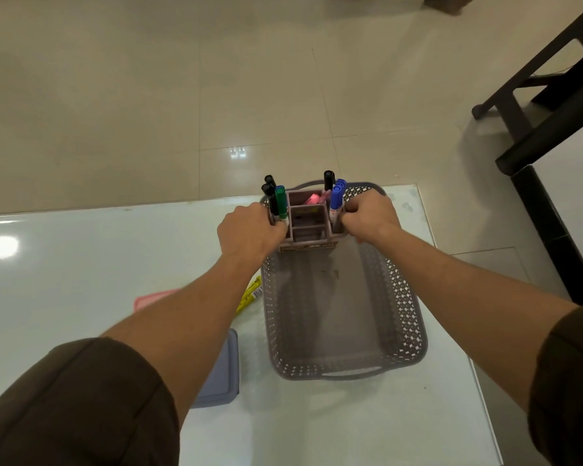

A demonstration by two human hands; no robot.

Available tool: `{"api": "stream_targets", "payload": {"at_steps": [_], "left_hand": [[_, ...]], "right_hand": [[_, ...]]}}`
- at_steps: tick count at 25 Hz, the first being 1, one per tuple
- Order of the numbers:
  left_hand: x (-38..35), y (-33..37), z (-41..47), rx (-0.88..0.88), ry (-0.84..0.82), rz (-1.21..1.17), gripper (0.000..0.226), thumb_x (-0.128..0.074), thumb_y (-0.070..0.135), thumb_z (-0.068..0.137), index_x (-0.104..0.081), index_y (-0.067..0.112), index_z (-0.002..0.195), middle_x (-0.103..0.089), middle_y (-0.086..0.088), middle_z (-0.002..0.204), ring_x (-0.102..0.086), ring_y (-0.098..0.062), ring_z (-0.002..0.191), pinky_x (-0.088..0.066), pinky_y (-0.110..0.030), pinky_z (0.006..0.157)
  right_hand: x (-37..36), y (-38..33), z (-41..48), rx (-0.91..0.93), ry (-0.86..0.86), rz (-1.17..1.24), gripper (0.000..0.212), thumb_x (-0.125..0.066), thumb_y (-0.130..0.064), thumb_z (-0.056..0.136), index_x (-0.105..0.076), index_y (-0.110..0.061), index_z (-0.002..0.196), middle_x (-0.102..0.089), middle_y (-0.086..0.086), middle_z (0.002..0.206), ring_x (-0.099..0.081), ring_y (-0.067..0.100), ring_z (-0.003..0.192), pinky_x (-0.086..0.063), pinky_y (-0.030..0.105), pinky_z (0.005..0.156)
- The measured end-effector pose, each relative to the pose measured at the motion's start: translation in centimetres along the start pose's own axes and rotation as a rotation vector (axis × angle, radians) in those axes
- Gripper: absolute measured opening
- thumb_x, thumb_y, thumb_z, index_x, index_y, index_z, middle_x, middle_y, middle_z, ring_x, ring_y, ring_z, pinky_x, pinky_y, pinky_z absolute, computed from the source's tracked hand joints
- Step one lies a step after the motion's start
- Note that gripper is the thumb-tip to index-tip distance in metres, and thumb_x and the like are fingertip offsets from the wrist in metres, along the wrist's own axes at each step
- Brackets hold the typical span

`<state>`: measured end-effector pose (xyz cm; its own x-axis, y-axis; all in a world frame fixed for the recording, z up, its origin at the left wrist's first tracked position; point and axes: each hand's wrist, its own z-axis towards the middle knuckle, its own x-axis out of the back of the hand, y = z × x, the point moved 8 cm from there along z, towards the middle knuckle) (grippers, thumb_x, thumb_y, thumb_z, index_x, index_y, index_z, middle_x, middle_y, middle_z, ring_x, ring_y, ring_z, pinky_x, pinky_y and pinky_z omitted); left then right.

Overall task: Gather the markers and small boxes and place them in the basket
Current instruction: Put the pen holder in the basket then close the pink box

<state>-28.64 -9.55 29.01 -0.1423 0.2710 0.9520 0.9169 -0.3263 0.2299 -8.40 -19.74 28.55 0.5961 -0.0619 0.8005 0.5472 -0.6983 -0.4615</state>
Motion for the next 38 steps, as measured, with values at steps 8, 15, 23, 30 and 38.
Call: {"api": "stream_targets", "payload": {"at_steps": [8, 15, 23, 30, 38], "left_hand": [[-0.1, -0.8, -1.2, 0.009, -0.003, -0.043, 0.039, -0.048, 0.049, 0.096, -0.066, 0.017, 0.083, -0.047, 0.004, 0.059, -0.051, -0.021, 0.058, -0.036, -0.028, 0.056], [3.2, -11.9, -3.4, 0.175, 0.088, -0.181, 0.024, -0.049, 0.037, 0.088, -0.068, 0.023, 0.091, -0.070, 0.002, 0.088, -0.064, -0.029, 0.084, -0.041, -0.030, 0.068], [1.3, -28.5, -11.2, 0.460, -0.073, 0.004, 0.044, -0.046, 0.048, 0.096, -0.058, 0.017, 0.123, -0.063, -0.011, 0.117, -0.062, -0.036, 0.106, -0.039, -0.036, 0.079], [-4.5, -29.5, -11.6, 0.361, -0.244, -0.427, 0.025, -0.035, 0.043, 0.097, -0.056, 0.030, 0.094, -0.073, 0.004, 0.088, -0.068, -0.027, 0.076, -0.057, -0.043, 0.081], [3.1, -22.7, -11.1, 0.192, 0.108, -0.406, 0.042, -0.038, 0.053, 0.100, -0.054, 0.020, 0.081, -0.068, -0.001, 0.071, -0.062, -0.029, 0.066, -0.051, -0.038, 0.064]], "right_hand": [[-0.9, 0.1, -1.0, -0.006, 0.012, 0.058, 0.021, -0.060, -0.029, 0.096, -0.077, -0.020, 0.105, -0.073, 0.004, 0.081, -0.071, 0.023, 0.070, -0.063, 0.041, 0.072], [0.6, -4.0, -10.1, 0.287, 0.324, -0.004, 0.016, -0.056, -0.025, 0.096, -0.071, -0.019, 0.097, -0.068, 0.002, 0.094, -0.059, 0.017, 0.078, -0.046, 0.030, 0.066], [-16.1, -17.0, -17.8, 0.443, -0.140, -0.117, 0.024, -0.049, -0.024, 0.096, -0.068, -0.016, 0.108, -0.069, 0.003, 0.103, -0.065, 0.026, 0.097, -0.053, 0.037, 0.076], [-23.8, -16.7, -14.2, -0.085, -0.261, -0.039, 0.021, -0.056, -0.023, 0.093, -0.071, -0.012, 0.104, -0.071, 0.010, 0.106, -0.066, 0.029, 0.092, -0.047, 0.030, 0.067], [-14.5, -16.2, -15.3, 0.014, -0.030, 0.278, 0.017, -0.062, -0.025, 0.093, -0.076, -0.018, 0.098, -0.073, -0.004, 0.090, -0.063, 0.011, 0.079, -0.043, 0.019, 0.059]]}}
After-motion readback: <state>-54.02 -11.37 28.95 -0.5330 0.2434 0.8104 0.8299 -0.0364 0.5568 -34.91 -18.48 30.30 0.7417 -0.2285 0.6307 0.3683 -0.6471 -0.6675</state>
